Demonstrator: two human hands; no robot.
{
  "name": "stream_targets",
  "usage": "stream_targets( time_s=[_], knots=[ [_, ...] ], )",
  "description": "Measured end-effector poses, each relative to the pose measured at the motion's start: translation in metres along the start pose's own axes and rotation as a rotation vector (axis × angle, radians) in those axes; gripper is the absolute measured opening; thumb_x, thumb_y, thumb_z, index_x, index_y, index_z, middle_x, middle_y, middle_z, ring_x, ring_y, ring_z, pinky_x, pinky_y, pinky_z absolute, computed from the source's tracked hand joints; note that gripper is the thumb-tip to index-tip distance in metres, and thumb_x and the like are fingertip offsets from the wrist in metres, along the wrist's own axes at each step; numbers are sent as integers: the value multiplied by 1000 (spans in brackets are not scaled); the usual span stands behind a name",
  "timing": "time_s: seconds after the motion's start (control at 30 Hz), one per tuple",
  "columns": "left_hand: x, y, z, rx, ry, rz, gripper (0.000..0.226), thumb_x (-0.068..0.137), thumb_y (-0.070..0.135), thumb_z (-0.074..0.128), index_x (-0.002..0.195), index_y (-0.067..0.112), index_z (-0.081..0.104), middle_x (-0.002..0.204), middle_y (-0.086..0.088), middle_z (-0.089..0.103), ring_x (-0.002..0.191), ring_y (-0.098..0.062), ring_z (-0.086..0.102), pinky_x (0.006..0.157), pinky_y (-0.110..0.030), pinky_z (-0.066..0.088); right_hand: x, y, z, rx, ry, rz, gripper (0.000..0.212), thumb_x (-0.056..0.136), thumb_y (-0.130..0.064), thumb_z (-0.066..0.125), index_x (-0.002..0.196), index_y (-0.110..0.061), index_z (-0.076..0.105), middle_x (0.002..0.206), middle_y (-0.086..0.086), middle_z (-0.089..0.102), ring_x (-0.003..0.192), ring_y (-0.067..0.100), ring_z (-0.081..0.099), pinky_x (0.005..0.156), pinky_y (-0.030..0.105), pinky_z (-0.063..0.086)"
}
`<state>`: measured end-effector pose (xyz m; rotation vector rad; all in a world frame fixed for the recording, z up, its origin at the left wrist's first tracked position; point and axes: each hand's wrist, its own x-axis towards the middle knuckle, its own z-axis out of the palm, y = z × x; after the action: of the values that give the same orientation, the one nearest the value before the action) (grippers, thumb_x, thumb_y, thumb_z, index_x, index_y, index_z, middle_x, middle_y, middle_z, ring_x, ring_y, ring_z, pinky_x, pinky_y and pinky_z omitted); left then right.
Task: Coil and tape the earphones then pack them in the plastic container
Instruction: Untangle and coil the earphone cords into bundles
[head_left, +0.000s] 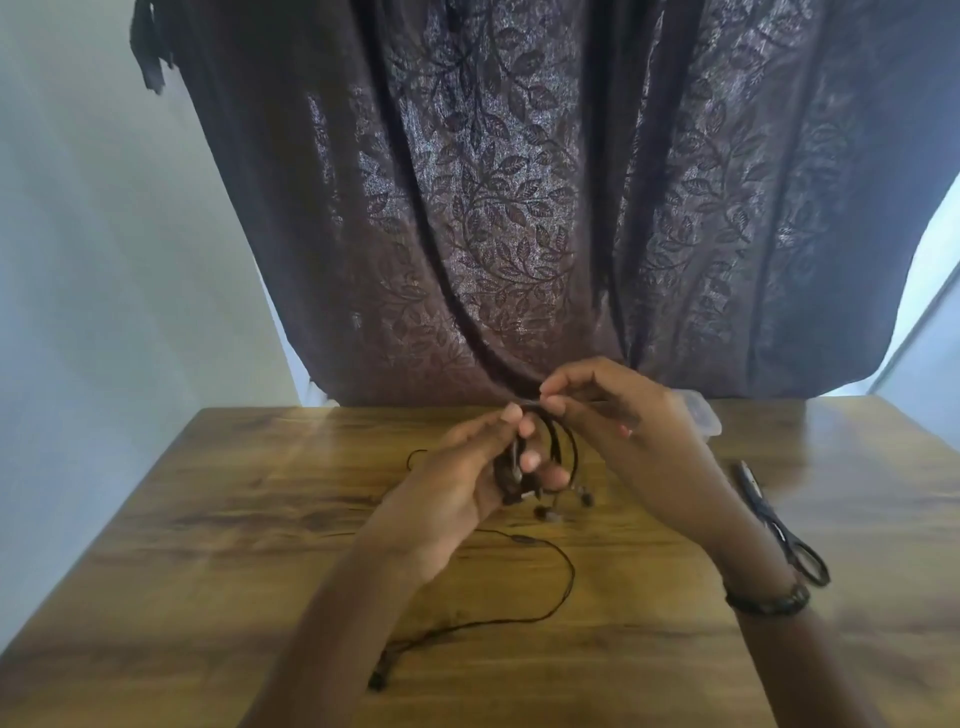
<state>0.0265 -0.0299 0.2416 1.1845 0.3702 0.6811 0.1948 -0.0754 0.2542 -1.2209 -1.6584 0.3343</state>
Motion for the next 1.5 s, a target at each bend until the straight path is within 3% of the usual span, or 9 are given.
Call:
stream_targets(
  time_s=[0.2,0.47,0.67,0.8,0.93,1.13,1.27,1.4,1.5],
  knots=[
    [15,-2,8,-263,278,94,33,102,24,32,77,13,52,59,4,53,66,-12,65,69,-27,57,-41,-3,44,-66,412,62,4,88,-26,63,88,-22,61,78,-11,64,75,-2,61,64,4,42],
    [13,-3,21,-136,301,169,29,100,29,35,81,16,52,70,4,59,93,-19,70,73,-23,56,-44,-16,81,590,559,560,19,73,-16,78,86,-7,68,81,6,75,79,18,73,65,19,56],
    [11,-10,20,31,345,163,27,100,32,34,85,17,51,70,8,62,94,-16,69,53,-22,40,-48,-18,80,1043,433,771,18,85,-16,64,92,-2,73,79,9,65,73,14,60,72,25,51],
    [9,-16,17,93,356,166,25,98,34,36,87,17,51,74,9,63,104,-19,67,78,-37,40,-47,-19,82,1111,361,823,23,89,-15,62,102,2,71,80,5,62,73,10,57,73,25,50],
    [9,-19,16,23,337,172,24,91,39,40,87,17,51,75,7,64,103,-18,67,70,-30,35,-48,-20,85,1104,324,781,17,91,-16,59,95,-3,70,75,2,57,70,8,54,74,24,49],
    [9,-17,5,-72,249,181,26,97,33,36,79,18,48,61,7,46,61,-7,51,67,-26,36,-54,-12,80,1077,223,808,15,91,-15,56,90,-8,69,78,4,61,75,13,57,72,27,51],
    [2,8,-12,-25,28,3,28,96,28,39,71,18,48,53,8,31,46,-5,30,56,-19,41,-55,11,56,537,282,536,14,90,-22,59,103,-22,64,98,-11,64,94,5,59,82,28,46],
    [2,22,-18,126,-148,-153,28,93,28,42,68,19,51,53,9,27,45,-4,27,53,-18,38,-24,29,24,37,-97,-17,76,84,1,69,147,-14,28,150,-6,35,142,11,29,114,27,30],
    [2,28,-16,150,-188,-188,26,92,26,42,69,17,50,52,9,27,44,-3,25,49,-17,34,-2,27,18,71,-286,-106,64,88,7,61,144,-6,33,144,4,46,138,16,38,115,38,32]
  ],
)
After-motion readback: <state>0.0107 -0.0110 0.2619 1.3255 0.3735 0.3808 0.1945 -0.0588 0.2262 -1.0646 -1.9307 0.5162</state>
